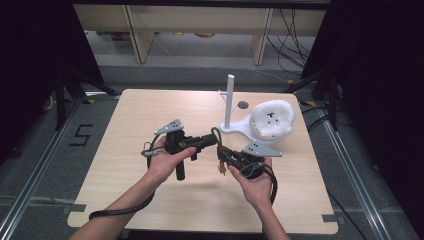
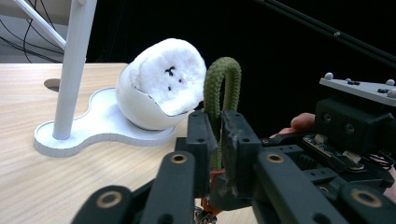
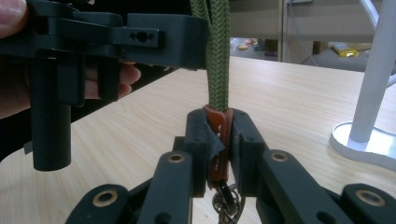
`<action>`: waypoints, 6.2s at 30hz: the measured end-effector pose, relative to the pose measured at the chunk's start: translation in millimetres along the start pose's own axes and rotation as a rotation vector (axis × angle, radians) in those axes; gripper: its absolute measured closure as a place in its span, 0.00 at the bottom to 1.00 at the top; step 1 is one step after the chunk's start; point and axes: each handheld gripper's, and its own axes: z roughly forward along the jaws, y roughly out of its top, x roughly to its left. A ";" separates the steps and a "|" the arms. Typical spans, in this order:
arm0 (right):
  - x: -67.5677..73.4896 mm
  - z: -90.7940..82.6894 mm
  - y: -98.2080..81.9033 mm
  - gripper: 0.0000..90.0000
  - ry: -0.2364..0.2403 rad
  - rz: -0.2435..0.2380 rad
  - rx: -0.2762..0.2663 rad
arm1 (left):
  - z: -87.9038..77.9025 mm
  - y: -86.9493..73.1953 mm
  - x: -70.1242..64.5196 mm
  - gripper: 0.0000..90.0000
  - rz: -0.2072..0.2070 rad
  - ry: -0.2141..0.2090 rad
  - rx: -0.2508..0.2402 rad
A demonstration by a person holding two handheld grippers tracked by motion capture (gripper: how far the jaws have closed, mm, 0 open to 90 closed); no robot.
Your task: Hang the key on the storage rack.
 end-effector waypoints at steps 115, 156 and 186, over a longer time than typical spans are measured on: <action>-37.8 -65.8 -54.9 0.61 -0.232 0.051 0.039 | 36.7 63.9 54.8 0.94 0.227 0.246 0.003; -39.9 -64.8 -58.9 0.60 -0.222 0.072 0.035 | 76.7 80.1 72.9 0.93 0.189 0.281 0.055; -39.7 -68.2 -60.5 0.59 -0.235 0.109 0.030 | 56.6 75.4 71.2 0.70 0.253 0.340 0.145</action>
